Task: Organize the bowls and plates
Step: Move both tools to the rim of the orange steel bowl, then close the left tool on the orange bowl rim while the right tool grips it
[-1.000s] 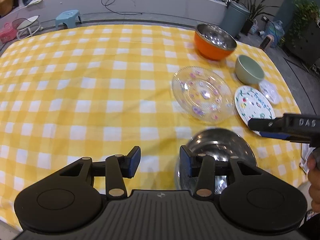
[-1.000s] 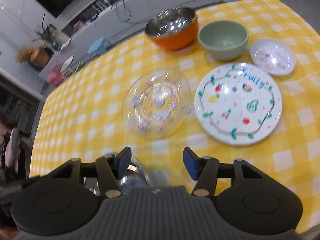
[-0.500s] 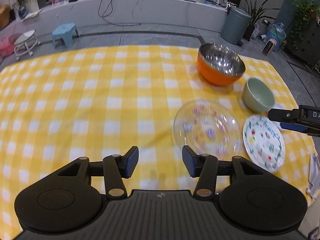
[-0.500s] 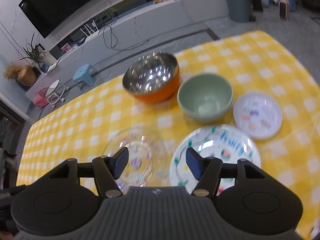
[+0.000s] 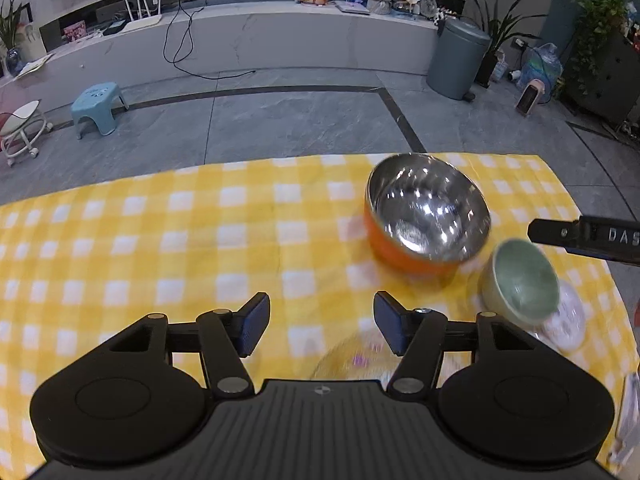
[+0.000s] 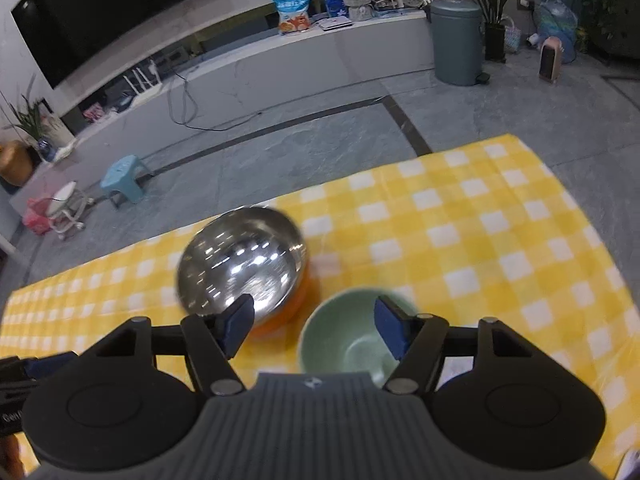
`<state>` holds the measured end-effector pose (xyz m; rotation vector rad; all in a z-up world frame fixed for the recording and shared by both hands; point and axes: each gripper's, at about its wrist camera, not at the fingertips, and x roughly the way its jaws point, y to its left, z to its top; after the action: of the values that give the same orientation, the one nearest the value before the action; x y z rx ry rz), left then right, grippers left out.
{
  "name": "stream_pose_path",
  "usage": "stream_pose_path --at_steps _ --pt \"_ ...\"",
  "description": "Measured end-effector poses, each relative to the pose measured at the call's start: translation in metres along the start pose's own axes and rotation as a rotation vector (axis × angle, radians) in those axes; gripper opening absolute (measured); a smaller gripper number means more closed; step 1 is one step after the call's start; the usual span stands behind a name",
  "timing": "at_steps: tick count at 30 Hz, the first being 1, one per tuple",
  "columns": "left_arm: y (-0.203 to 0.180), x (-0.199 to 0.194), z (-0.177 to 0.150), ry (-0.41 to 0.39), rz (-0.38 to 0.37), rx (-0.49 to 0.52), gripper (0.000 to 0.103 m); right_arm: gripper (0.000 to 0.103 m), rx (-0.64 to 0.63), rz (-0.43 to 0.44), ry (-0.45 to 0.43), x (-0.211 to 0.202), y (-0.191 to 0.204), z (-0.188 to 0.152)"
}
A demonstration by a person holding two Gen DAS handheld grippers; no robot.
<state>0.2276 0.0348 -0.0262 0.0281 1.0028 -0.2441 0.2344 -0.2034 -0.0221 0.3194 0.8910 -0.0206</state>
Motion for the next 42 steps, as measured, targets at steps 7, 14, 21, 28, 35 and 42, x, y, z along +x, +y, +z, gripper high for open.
stream_pose_path --at_steps 7,14,21,28,35,42 --pt "-0.002 0.035 0.02 0.046 -0.058 -0.084 0.07 0.066 -0.053 0.0 0.006 0.034 0.006 0.019" --pt "0.003 0.053 0.031 0.02 -0.108 -0.146 0.07 0.066 -0.005 0.013 0.06 0.064 0.005 0.03" --pt "-0.002 0.073 0.038 0.029 -0.118 -0.153 0.071 0.066 -0.02 0.003 0.092 0.086 0.01 0.027" --pt "-0.004 0.085 0.04 0.046 -0.127 -0.153 0.071 0.065 -0.031 0.005 0.11 0.103 0.014 0.025" --pt "-0.008 0.097 0.037 0.074 -0.139 -0.14 0.057 0.053 -0.039 0.018 0.122 0.111 0.016 0.025" --pt "-0.014 0.099 0.033 0.095 -0.156 -0.135 0.026 0.024 -0.055 0.027 0.152 0.112 0.02 0.021"
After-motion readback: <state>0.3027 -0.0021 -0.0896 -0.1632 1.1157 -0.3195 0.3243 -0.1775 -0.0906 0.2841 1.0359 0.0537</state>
